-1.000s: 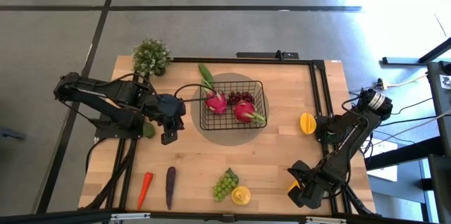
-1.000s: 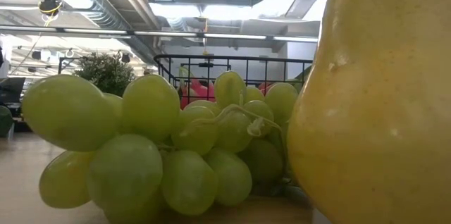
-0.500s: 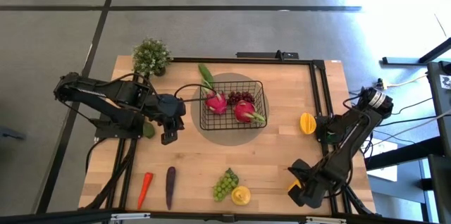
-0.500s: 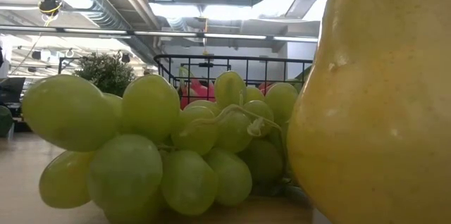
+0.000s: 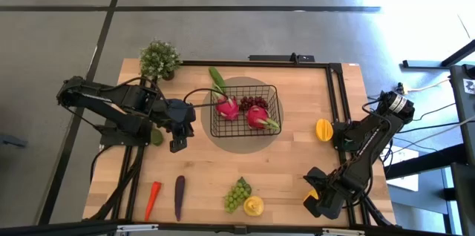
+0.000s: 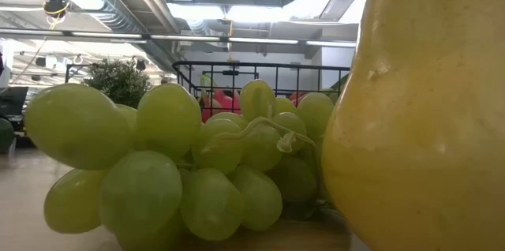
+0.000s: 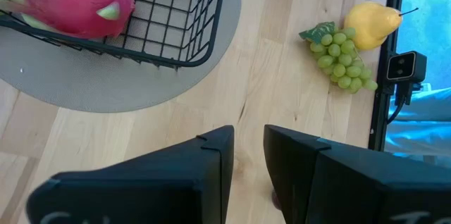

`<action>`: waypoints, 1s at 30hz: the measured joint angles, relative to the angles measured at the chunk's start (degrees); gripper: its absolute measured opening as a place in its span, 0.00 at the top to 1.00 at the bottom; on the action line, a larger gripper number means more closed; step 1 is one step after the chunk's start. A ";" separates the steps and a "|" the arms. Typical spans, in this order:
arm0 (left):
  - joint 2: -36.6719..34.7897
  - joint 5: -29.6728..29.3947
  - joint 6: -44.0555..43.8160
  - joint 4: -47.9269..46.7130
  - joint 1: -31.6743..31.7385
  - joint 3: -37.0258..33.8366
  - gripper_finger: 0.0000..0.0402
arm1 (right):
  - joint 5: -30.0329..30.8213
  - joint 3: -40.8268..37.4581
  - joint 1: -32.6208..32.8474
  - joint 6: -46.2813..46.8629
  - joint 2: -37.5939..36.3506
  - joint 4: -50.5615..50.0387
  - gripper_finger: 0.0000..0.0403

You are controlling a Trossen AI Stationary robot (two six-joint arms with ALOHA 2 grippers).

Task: Build produce basket
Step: Put the yellow bell pepper into the black wire basket

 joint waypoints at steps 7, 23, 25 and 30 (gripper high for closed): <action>0.00 -0.01 0.00 0.00 0.01 0.00 0.83 | -0.05 0.02 0.00 1.45 0.07 2.05 0.05; 0.00 0.00 0.00 0.02 0.01 0.00 0.83 | -2.12 0.02 0.02 0.94 6.15 1.32 0.06; 0.00 -0.01 0.00 0.02 0.01 0.00 0.83 | -2.10 0.02 0.00 0.92 7.18 1.30 0.06; 0.00 -0.02 0.00 0.02 0.00 0.00 0.83 | -2.08 0.02 0.02 1.41 9.65 0.74 0.06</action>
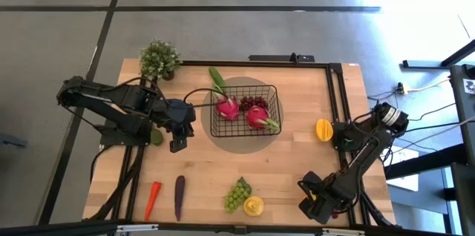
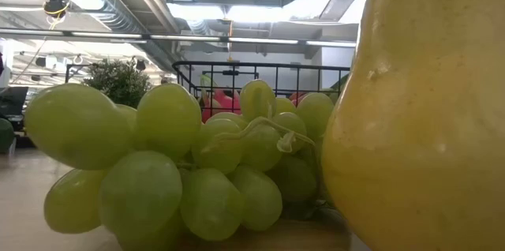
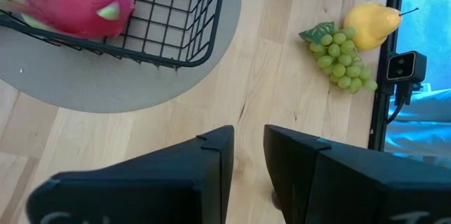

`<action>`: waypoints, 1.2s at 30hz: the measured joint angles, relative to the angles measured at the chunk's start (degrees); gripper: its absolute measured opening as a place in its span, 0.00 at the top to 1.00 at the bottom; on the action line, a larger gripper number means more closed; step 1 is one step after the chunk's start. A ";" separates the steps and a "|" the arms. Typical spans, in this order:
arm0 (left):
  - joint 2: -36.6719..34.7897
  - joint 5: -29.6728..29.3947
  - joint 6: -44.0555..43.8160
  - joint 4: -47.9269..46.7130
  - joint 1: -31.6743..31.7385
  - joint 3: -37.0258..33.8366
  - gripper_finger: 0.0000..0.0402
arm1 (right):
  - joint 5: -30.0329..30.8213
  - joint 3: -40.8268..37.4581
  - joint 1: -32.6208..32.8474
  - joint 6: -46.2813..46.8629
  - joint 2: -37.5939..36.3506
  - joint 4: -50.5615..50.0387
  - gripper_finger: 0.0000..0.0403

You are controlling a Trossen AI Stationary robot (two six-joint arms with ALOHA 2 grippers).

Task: Build produce basket
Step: Put the yellow bell pepper into the black wire basket

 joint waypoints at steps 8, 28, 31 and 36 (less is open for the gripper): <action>0.00 0.01 0.00 0.00 -0.01 0.00 0.83 | 0.83 -0.02 -0.04 0.29 0.60 -0.06 0.19; 0.00 0.01 0.00 0.00 0.01 -0.02 0.83 | 0.14 5.32 -5.68 -1.33 0.51 -9.56 0.32; 0.00 0.02 0.00 0.00 0.00 -0.02 0.83 | 0.21 8.50 -8.52 -4.87 0.48 -12.65 0.32; 0.00 0.01 0.00 -0.02 -0.01 -0.02 0.83 | 1.29 13.25 -13.54 -10.31 0.44 -18.27 0.32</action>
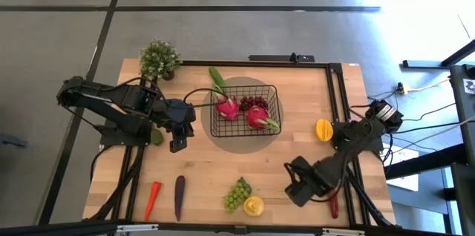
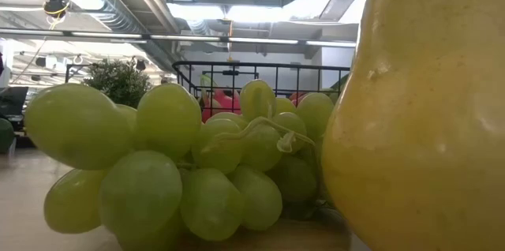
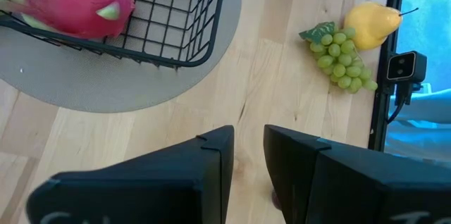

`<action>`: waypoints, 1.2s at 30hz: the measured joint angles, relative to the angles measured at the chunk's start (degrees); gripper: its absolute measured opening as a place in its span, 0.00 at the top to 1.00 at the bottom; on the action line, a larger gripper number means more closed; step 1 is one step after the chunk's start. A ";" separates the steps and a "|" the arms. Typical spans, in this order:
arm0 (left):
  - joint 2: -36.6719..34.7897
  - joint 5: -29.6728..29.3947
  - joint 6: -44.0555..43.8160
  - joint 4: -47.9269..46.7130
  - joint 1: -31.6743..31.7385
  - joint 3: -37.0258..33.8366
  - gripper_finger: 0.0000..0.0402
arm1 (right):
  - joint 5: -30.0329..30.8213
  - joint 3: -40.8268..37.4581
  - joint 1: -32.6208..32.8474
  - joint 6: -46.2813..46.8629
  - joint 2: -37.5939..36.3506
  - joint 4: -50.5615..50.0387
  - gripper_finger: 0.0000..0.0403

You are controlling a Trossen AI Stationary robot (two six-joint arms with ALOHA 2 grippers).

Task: Build produce basket
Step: Put the yellow bell pepper into the black wire basket

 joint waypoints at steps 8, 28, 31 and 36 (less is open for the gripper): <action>0.00 0.00 0.00 0.01 0.00 0.00 0.83 | 8.04 8.90 -8.90 -9.34 -0.06 -4.90 0.32; 0.00 -0.79 -1.04 2.29 0.08 -0.04 0.83 | 17.80 23.28 -32.82 -52.94 -0.05 0.13 0.31; -0.01 -2.58 -2.26 5.48 0.41 -0.04 0.83 | 16.59 23.30 -36.48 -59.82 -0.04 4.11 0.31; -0.51 -2.98 -3.03 6.76 1.30 -0.04 0.83 | 13.00 23.30 -41.63 -68.05 -0.04 11.14 0.31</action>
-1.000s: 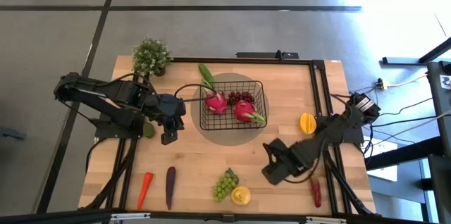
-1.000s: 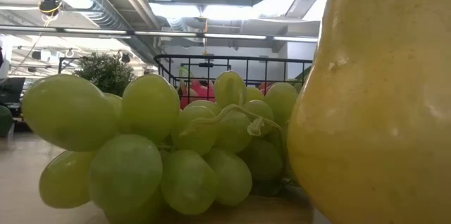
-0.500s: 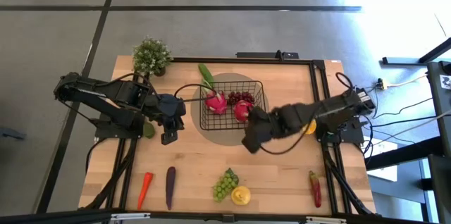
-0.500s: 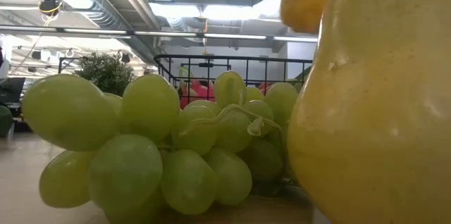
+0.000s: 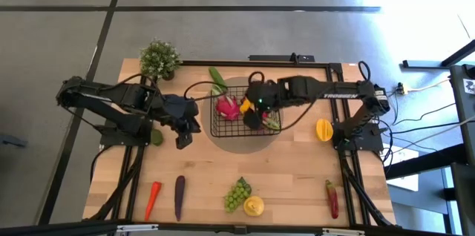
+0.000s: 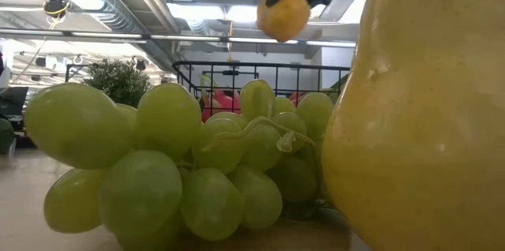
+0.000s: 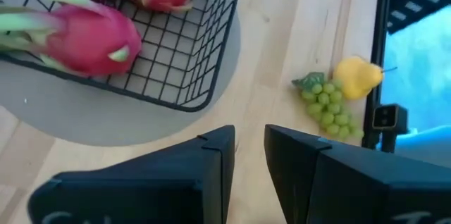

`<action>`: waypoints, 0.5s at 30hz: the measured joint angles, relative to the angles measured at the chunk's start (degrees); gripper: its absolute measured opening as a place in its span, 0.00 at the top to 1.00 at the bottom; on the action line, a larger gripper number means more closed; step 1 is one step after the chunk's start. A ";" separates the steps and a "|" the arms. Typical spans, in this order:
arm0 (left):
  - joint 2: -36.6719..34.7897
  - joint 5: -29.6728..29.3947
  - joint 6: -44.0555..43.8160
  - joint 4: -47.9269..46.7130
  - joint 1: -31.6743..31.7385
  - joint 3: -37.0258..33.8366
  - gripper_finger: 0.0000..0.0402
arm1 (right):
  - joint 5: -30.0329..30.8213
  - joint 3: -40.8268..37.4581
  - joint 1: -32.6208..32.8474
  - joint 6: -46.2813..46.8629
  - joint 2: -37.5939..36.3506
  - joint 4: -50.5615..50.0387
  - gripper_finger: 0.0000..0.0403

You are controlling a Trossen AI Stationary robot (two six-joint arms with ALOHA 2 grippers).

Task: Build produce basket
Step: Put the yellow bell pepper into the black wire basket

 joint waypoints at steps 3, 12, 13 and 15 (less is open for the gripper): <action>0.07 -0.07 -1.70 0.04 1.04 0.00 0.83 | -2.02 0.04 -2.42 -2.87 0.65 2.63 0.31; -2.22 -3.04 0.27 6.13 1.89 0.02 0.83 | -6.43 0.04 -5.25 -9.06 8.04 6.00 0.31; -2.75 -3.04 0.34 6.25 1.89 0.02 0.83 | -6.49 0.04 -5.35 -9.28 8.81 5.95 0.31; -3.57 -3.08 -0.08 6.03 1.89 0.00 0.83 | -7.72 0.04 -5.53 -10.21 10.22 6.07 0.31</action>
